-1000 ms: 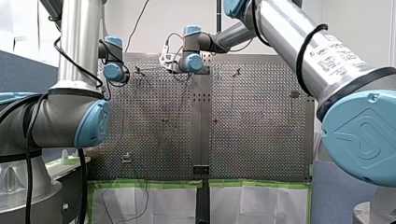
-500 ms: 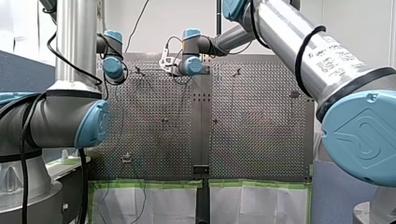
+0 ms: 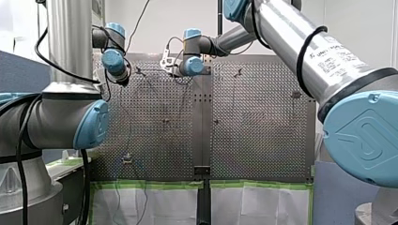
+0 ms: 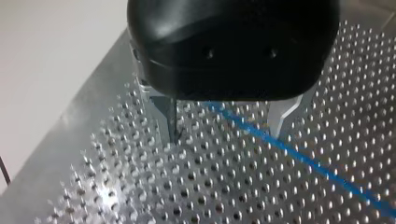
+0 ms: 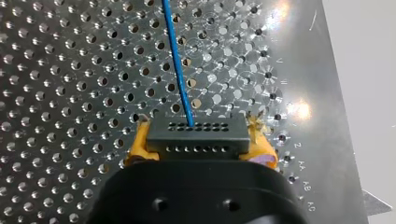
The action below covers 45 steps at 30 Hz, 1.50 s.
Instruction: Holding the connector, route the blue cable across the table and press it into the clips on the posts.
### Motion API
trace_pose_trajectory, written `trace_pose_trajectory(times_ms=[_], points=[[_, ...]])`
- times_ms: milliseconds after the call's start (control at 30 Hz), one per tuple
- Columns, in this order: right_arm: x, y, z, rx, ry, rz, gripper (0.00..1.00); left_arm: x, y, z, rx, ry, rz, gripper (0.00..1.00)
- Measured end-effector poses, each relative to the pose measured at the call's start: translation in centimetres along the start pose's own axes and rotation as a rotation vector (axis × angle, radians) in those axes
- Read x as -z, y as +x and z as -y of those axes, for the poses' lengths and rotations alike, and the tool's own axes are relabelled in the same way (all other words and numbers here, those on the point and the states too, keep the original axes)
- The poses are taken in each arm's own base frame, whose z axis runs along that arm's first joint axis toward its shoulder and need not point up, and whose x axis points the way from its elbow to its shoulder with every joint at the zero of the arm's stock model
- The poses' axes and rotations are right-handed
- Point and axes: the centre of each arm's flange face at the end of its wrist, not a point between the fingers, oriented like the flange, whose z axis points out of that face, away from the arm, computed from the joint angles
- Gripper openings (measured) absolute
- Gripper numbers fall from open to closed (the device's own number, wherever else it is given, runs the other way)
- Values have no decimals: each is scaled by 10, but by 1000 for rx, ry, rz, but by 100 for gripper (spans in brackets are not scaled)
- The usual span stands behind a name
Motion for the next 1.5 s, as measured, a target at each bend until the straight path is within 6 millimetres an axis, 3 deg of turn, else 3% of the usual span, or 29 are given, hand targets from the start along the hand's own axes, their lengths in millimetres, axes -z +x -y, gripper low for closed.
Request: trace_pose_trajectory(times_ms=[600,1233,1500], points=[[1,-1,-2,0,-23,8,0,58,-41,56,-101,236,96,100],[1,5,-1,0,-23,5,0,24,-19,77,-181,271,71,100],[0,9,0,0,-22,1,0,0,-15,92,-167,298,95,100]])
